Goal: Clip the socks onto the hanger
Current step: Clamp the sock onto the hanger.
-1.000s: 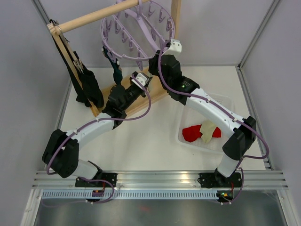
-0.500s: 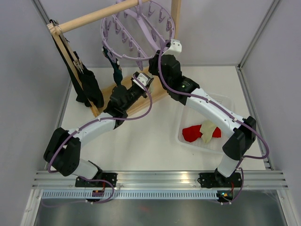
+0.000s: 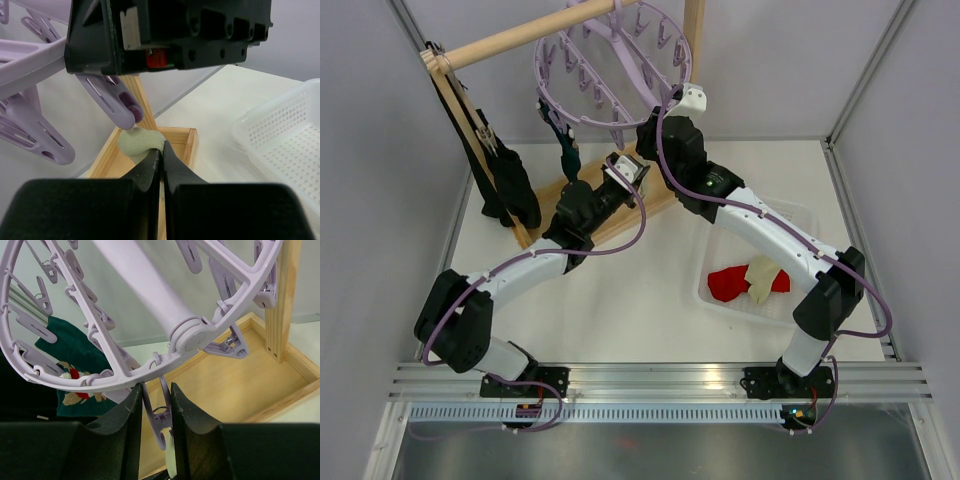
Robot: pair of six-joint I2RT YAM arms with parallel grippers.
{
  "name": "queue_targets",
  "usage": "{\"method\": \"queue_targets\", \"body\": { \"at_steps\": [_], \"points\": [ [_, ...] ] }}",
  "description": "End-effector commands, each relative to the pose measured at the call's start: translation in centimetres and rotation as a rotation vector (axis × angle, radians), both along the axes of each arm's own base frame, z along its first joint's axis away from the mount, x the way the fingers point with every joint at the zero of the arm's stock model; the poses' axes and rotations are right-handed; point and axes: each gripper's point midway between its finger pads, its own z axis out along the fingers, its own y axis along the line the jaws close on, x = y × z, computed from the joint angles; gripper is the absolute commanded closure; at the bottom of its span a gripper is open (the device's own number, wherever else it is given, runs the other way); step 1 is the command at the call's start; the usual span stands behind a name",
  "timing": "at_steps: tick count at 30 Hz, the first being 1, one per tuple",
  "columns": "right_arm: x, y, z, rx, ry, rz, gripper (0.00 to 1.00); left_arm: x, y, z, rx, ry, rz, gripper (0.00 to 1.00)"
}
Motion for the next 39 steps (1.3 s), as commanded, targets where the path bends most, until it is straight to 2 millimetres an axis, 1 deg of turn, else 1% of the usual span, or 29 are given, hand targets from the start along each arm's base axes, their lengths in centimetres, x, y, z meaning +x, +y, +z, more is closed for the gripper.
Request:
{"method": "queue_targets", "body": {
  "at_steps": [1, 20, 32, 39],
  "points": [
    [0.7, -1.2, 0.1, 0.009, 0.007, -0.069, 1.00, 0.1, -0.3, 3.3, -0.070, -0.061, 0.003, 0.98],
    [0.9, -0.9, -0.2, 0.004, 0.016, -0.068, 1.00, -0.1, 0.2, 3.8, -0.087, -0.089, 0.031, 0.98],
    [0.9, -0.7, -0.3, -0.004, 0.018, -0.063, 1.00, 0.3, -0.2, 4.1, -0.078, -0.094, 0.027, 0.98],
    [0.9, -0.7, -0.5, -0.012, 0.021, -0.067, 1.00, 0.5, -0.5, 4.8, -0.079, -0.099, 0.016, 0.98]
  ]
}}
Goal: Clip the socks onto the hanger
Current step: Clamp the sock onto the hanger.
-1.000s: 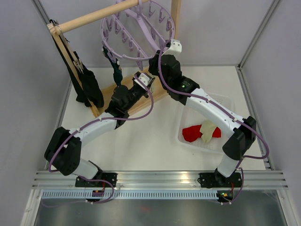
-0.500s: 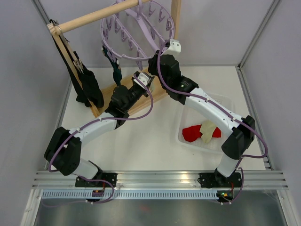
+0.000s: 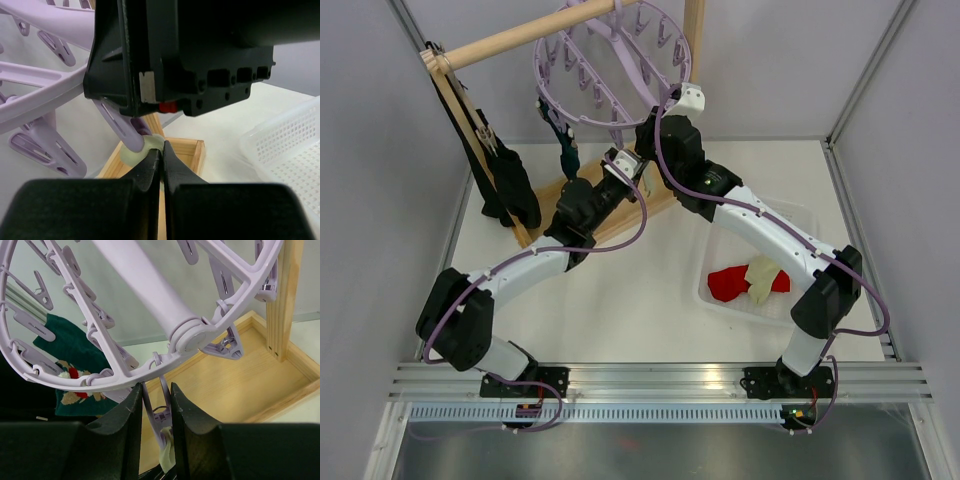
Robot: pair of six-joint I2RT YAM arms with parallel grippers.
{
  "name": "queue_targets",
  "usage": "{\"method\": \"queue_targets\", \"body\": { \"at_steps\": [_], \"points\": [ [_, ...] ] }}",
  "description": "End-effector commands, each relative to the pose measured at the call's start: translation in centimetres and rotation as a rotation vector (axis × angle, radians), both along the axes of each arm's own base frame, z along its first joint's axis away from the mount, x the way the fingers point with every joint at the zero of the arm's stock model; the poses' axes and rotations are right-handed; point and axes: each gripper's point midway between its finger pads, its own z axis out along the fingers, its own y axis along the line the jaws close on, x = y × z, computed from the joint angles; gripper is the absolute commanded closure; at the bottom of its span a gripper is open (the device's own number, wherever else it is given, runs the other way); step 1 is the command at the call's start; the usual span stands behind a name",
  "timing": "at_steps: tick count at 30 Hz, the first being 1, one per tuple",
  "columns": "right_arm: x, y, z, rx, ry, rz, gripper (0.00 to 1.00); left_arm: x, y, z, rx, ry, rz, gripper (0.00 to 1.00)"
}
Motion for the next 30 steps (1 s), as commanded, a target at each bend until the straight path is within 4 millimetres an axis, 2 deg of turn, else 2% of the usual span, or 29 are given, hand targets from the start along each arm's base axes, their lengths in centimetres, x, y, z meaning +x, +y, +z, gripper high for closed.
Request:
{"method": "queue_targets", "body": {
  "at_steps": [1, 14, 17, 18, 20, 23, 30],
  "points": [
    [0.7, -0.9, -0.4, -0.014, 0.015, -0.065, 1.00, -0.1, -0.7, 3.0, -0.037, -0.065, -0.023, 0.98],
    [0.7, -0.7, -0.3, -0.017, 0.009, -0.052, 0.99, 0.1, -0.9, 2.7, -0.029, -0.051, -0.025, 0.98],
    [0.6, -0.5, -0.3, -0.018, 0.010, -0.041, 0.90, 0.2, -0.8, 2.6, -0.028, -0.048, -0.021, 0.98],
    [0.6, -0.4, -0.3, -0.020, 0.009, -0.033, 0.82, 0.2, -0.8, 2.4, -0.026, -0.044, -0.019, 0.98],
    [0.6, -0.3, -0.3, -0.021, 0.009, -0.028, 0.72, 0.2, -0.7, 2.4, -0.027, -0.044, -0.015, 0.98],
    [0.4, 0.0, -0.2, -0.023, 0.006, -0.008, 0.62, 0.3, -0.6, 2.2, -0.026, -0.034, -0.008, 0.98],
    [0.2, 0.1, 0.1, -0.022, -0.001, 0.010, 0.47, 0.3, -0.4, 1.6, -0.021, -0.003, 0.001, 0.96]
  ]
}}
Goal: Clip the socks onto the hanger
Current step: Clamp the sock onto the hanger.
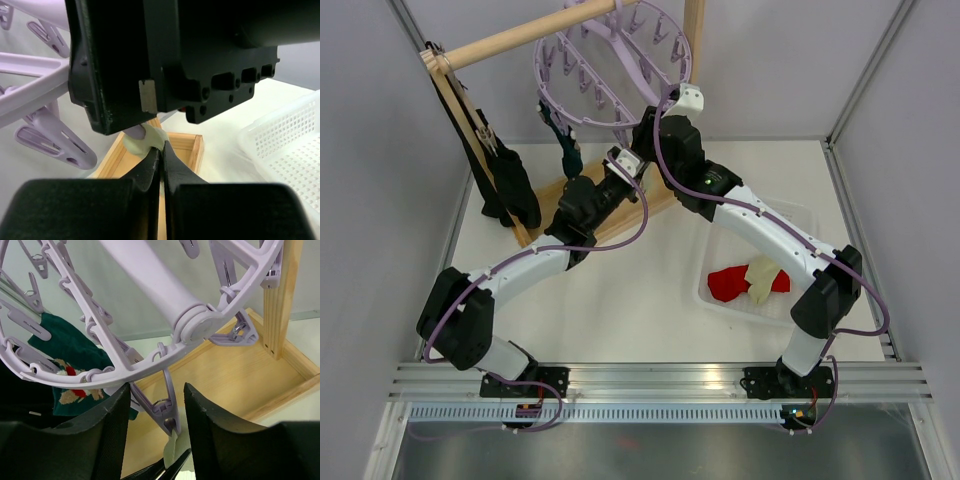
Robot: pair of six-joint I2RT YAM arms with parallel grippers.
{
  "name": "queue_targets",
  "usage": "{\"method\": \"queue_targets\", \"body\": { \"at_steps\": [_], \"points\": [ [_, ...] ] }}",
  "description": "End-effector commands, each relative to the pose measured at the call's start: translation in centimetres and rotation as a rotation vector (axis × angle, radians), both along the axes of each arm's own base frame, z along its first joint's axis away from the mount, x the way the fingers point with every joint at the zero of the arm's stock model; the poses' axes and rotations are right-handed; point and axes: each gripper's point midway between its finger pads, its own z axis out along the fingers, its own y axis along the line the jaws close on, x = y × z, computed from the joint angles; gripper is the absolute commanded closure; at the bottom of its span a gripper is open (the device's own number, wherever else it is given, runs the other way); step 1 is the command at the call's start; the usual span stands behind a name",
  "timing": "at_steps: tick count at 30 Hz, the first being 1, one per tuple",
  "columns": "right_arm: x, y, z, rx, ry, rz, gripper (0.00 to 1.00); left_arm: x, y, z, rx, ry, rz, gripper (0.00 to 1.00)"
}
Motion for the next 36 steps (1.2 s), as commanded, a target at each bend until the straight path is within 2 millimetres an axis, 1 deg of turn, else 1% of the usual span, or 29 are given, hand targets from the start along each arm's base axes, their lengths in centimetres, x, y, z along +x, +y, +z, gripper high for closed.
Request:
{"method": "queue_targets", "body": {
  "at_steps": [1, 2, 3, 5, 6, 8, 9, 12, 13, 14, 17, 18, 19, 20, 21, 23, 24, 25, 26, 27, 28, 29, 30, 31, 32, 33, 34, 35, 36],
  "points": [
    [0.3, 0.0, 0.5, 0.000, -0.011, -0.004, 0.46, 0.1, -0.1, 1.9, -0.036, -0.023, 0.005, 0.96],
    [0.3, 0.0, 0.6, 0.000, -0.011, -0.001, 0.44, 0.0, -0.1, 1.7, -0.033, -0.014, 0.005, 0.93],
    [0.2, 0.0, 0.6, 0.000, -0.011, -0.002, 0.43, 0.0, 0.0, 1.6, -0.033, -0.010, 0.006, 0.93],
    [0.1, 0.0, 0.8, 0.004, -0.014, 0.004, 0.41, 0.0, 0.0, 1.1, -0.027, 0.007, 0.007, 0.85],
    [0.1, 0.0, 0.8, 0.005, -0.015, 0.005, 0.40, -0.1, 0.1, 1.1, -0.027, 0.012, 0.008, 0.79],
    [-0.1, -0.1, 1.0, 0.007, -0.016, 0.010, 0.38, -0.2, 0.1, 0.6, -0.020, 0.029, 0.007, 0.76],
    [-0.1, -0.1, 1.1, 0.010, -0.021, 0.011, 0.38, -0.3, 0.2, 0.7, -0.024, 0.030, 0.008, 0.72],
    [-0.4, -0.2, 1.1, 0.012, -0.022, 0.016, 0.36, -0.4, 0.8, 0.5, -0.036, 0.047, 0.031, 0.68],
    [-0.5, -0.3, 1.2, 0.011, -0.023, 0.019, 0.35, -0.5, 1.0, 0.8, -0.042, 0.046, 0.038, 0.67],
    [-0.7, -0.3, 1.3, 0.014, -0.025, 0.024, 0.35, -0.6, 1.2, 0.5, -0.046, 0.058, 0.044, 0.67],
    [-1.3, -0.5, 1.8, 0.020, -0.032, 0.045, 0.34, -1.0, 1.9, 0.6, -0.052, 0.087, 0.062, 0.63],
    [-1.8, -0.6, 2.3, 0.028, -0.041, 0.058, 0.33, -0.8, 2.7, 0.2, -0.049, 0.118, 0.110, 0.60],
    [-2.0, -0.7, 2.5, 0.026, -0.044, 0.063, 0.33, -1.0, 3.1, 0.8, -0.070, 0.125, 0.121, 0.58],
    [-2.2, -0.9, 2.8, 0.022, -0.049, 0.068, 0.32, -1.0, 3.5, 0.9, -0.073, 0.134, 0.140, 0.57],
    [-2.8, -1.3, 3.2, 0.025, -0.056, 0.071, 0.32, -1.2, 3.7, 0.6, -0.067, 0.149, 0.146, 0.56],
    [-3.3, -1.9, 3.7, 0.020, -0.063, 0.072, 0.31, -1.7, 4.3, 1.3, -0.077, 0.155, 0.151, 0.53],
    [-3.9, -2.5, 3.9, 0.017, -0.068, 0.071, 0.30, -1.9, 4.4, 0.9, -0.069, 0.175, 0.153, 0.53],
    [-4.2, -2.9, 4.0, 0.016, -0.072, 0.070, 0.29, -2.4, 4.7, 1.6, -0.083, 0.172, 0.149, 0.52],
    [-4.9, -3.5, 4.7, 0.018, -0.080, 0.070, 0.29, -2.6, 4.7, 1.6, -0.084, 0.178, 0.148, 0.52],
    [-5.2, -3.7, 4.3, 0.010, -0.075, 0.072, 0.29, -2.8, 4.9, 1.7, -0.085, 0.183, 0.147, 0.52],
    [-5.9, -4.5, 5.1, 0.017, -0.087, 0.069, 0.29, -3.1, 5.1, 1.8, -0.089, 0.193, 0.148, 0.52],
    [-6.2, -4.9, 5.2, 0.014, -0.091, 0.064, 0.29, -3.3, 5.2, 1.9, -0.089, 0.198, 0.149, 0.51],
    [-6.5, -5.4, 4.4, 0.000, -0.076, 0.059, 0.28, -3.5, 5.4, 2.0, -0.092, 0.202, 0.150, 0.51],
    [-6.9, -5.9, 4.4, -0.002, -0.077, 0.047, 0.28, -3.7, 5.5, 1.8, -0.093, 0.225, 0.150, 0.51],
    [-7.7, -7.1, 5.1, 0.007, -0.089, 0.028, 0.27, -4.2, 5.6, 2.2, -0.103, 0.225, 0.144, 0.51],
    [-7.9, -7.6, 4.0, -0.008, -0.075, 0.016, 0.26, -4.4, 5.7, 2.4, -0.111, 0.233, 0.142, 0.51],
    [-8.3, -8.2, 3.8, -0.009, -0.072, 0.006, 0.26, -4.7, 5.8, 2.1, -0.115, 0.256, 0.139, 0.51],
    [-9.1, -9.4, 4.3, -0.004, -0.081, -0.017, 0.25, -5.0, 5.9, 2.1, -0.111, 0.260, 0.132, 0.51],
    [-9.4, -9.9, 3.1, -0.020, -0.059, -0.028, 0.24, -5.6, 6.0, 2.6, -0.158, 0.287, 0.122, 0.51]
  ]
}}
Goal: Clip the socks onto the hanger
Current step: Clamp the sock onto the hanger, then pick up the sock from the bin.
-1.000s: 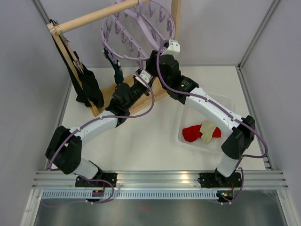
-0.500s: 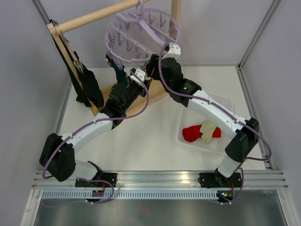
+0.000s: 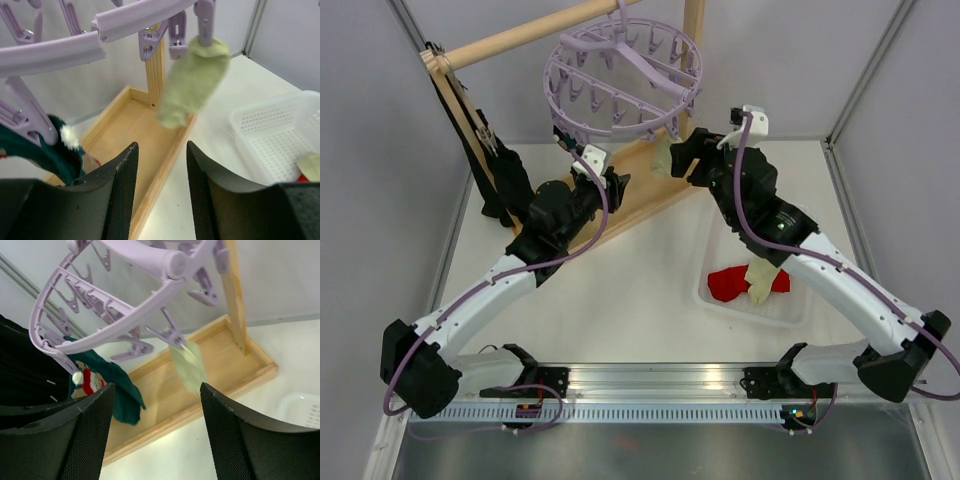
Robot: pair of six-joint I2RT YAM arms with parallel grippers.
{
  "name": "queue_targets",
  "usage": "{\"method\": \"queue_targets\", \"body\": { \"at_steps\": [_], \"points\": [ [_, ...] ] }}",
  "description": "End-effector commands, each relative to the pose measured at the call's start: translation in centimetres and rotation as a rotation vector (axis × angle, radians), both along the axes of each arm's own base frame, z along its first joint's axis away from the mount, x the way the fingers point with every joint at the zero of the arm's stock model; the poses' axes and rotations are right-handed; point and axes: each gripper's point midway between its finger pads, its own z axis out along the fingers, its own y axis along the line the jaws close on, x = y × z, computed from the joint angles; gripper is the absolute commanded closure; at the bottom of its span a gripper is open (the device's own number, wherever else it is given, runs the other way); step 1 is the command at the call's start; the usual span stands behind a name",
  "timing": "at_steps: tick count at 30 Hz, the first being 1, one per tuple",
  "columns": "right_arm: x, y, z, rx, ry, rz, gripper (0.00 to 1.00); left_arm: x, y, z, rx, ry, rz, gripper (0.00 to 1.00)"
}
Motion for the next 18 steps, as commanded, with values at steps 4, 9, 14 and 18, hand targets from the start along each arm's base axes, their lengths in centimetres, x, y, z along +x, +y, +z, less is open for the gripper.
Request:
{"method": "queue_targets", "body": {
  "at_steps": [4, 9, 14, 18],
  "points": [
    [-3.1, -5.8, -3.5, -0.056, 0.072, -0.135, 0.24, -3.0, 1.1, 0.9, -0.137, 0.136, -0.010, 0.51],
    [-4.9, -10.1, -9.3, -0.101, 0.190, -0.243, 0.24, -5.2, 1.8, -1.3, -0.185, 0.290, -0.005, 0.53],
    [-6.7, -14.3, -14.4, -0.106, 0.280, -0.336, 0.24, -7.8, 2.2, -1.5, -0.243, 0.336, -0.056, 0.52],
    [-5.5, -17.7, -18.5, -0.135, 0.374, -0.426, 0.24, -8.7, 2.0, -0.2, -0.254, 0.342, -0.092, 0.52]
  ]
}}
